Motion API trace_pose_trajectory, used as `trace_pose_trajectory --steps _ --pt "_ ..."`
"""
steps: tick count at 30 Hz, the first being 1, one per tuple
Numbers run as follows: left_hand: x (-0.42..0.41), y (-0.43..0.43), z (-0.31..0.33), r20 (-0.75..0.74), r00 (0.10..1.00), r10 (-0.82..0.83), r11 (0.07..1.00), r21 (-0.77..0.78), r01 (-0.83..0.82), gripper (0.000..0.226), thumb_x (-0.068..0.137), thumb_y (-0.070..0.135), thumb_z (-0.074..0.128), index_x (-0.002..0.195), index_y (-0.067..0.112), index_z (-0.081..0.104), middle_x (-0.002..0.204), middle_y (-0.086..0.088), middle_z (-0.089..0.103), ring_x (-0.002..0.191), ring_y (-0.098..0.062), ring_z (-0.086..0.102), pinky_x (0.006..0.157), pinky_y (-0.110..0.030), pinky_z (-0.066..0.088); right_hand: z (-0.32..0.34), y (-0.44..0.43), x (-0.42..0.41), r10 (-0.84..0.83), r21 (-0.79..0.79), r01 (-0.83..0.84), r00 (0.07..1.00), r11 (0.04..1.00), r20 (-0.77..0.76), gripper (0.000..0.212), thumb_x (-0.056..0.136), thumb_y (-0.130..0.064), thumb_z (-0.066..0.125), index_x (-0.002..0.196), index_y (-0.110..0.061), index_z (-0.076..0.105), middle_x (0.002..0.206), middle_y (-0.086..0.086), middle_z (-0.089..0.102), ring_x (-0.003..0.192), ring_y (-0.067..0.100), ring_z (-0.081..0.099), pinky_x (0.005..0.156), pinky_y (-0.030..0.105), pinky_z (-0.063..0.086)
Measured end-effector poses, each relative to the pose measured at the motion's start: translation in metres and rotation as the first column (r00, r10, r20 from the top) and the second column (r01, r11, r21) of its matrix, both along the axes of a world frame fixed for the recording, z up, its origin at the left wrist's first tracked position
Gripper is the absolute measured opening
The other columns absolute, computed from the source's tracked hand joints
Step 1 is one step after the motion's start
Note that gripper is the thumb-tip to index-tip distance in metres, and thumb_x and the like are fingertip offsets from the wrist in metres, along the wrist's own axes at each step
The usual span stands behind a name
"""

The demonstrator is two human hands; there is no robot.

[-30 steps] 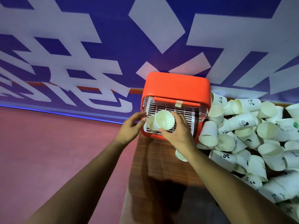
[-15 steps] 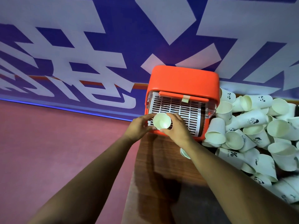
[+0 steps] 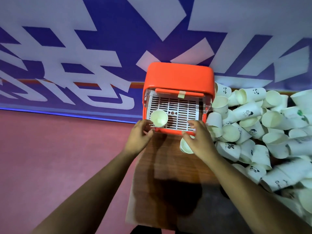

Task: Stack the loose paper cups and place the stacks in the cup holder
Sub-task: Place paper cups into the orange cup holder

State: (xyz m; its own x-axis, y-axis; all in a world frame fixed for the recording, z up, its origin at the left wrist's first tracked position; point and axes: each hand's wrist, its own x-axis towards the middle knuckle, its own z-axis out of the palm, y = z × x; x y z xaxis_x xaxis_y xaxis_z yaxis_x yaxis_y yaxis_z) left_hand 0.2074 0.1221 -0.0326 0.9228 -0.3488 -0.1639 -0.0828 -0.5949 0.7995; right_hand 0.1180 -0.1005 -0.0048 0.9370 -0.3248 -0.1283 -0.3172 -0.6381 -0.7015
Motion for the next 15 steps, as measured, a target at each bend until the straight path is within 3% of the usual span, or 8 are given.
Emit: trace_pose_trajectory --steps 3,5,8,10,13,15 --pt "-0.030 -0.009 -0.011 -0.147 0.977 -0.157 0.987 -0.006 0.158 0.010 0.088 0.012 0.063 0.094 0.020 0.063 0.084 0.010 0.066 0.074 0.001 0.060 0.072 -0.017 0.046 -0.005 -0.022 -0.043 -0.131 -0.036 0.131 0.991 0.991 0.002 0.030 0.086 -0.015 0.064 0.116 -0.009 0.059 0.115 0.007 0.057 0.104 0.018 0.056 0.089 0.027 0.043" --pt "-0.045 -0.022 -0.020 -0.214 0.950 -0.226 0.969 0.045 0.241 0.012 0.087 0.012 0.065 0.095 0.021 0.062 0.087 0.006 0.068 0.078 -0.008 0.064 0.075 -0.023 0.046 -0.012 -0.026 -0.059 -0.177 -0.016 0.176 0.982 0.984 -0.070 0.029 0.088 -0.011 0.062 0.116 -0.006 0.060 0.117 0.011 0.060 0.104 0.022 0.060 0.087 0.024 0.040" --pt "-0.057 -0.046 -0.028 -0.260 0.933 -0.248 0.954 0.100 0.282 0.036 0.086 0.014 0.071 0.121 0.011 0.062 0.115 -0.007 0.072 0.104 -0.026 0.068 0.083 -0.023 0.044 -0.016 -0.022 -0.063 -0.177 0.042 0.185 0.973 0.982 -0.147 0.035 0.093 -0.016 0.056 0.126 -0.004 0.057 0.124 0.014 0.061 0.111 0.025 0.059 0.089 0.023 0.037" --pt "-0.059 -0.062 -0.027 -0.273 0.926 -0.262 0.950 0.095 0.297 0.053 0.085 0.015 0.072 0.135 0.009 0.055 0.130 -0.010 0.066 0.118 -0.027 0.062 0.087 -0.019 0.039 -0.012 -0.017 -0.058 -0.213 0.138 0.247 0.950 0.959 -0.227 0.038 0.097 -0.024 0.052 0.128 -0.003 0.055 0.125 0.012 0.060 0.115 0.025 0.056 0.088 0.025 0.037" --pt "-0.064 -0.078 -0.025 -0.257 0.917 -0.306 0.944 0.042 0.327 0.075 0.072 0.029 0.073 0.141 0.014 0.050 0.138 -0.007 0.061 0.127 -0.026 0.057 0.099 -0.023 0.041 -0.009 -0.012 -0.053 -0.266 0.326 0.364 0.914 0.873 -0.307 0.035 0.097 -0.032 0.048 0.108 -0.002 0.062 0.110 0.016 0.064 0.107 0.028 0.058 0.083 0.031 0.040" --pt "-0.068 -0.080 -0.031 -0.253 0.918 -0.306 0.949 -0.002 0.315 0.081 0.066 0.031 0.073 0.142 0.016 0.049 0.139 -0.004 0.061 0.128 -0.024 0.056 0.108 -0.036 0.044 -0.011 -0.010 -0.056 -0.309 0.519 0.465 0.880 0.717 -0.361 0.027 0.094 -0.038 0.050 0.098 -0.017 0.067 0.108 0.009 0.066 0.110 0.025 0.060 0.097 0.036 0.046"
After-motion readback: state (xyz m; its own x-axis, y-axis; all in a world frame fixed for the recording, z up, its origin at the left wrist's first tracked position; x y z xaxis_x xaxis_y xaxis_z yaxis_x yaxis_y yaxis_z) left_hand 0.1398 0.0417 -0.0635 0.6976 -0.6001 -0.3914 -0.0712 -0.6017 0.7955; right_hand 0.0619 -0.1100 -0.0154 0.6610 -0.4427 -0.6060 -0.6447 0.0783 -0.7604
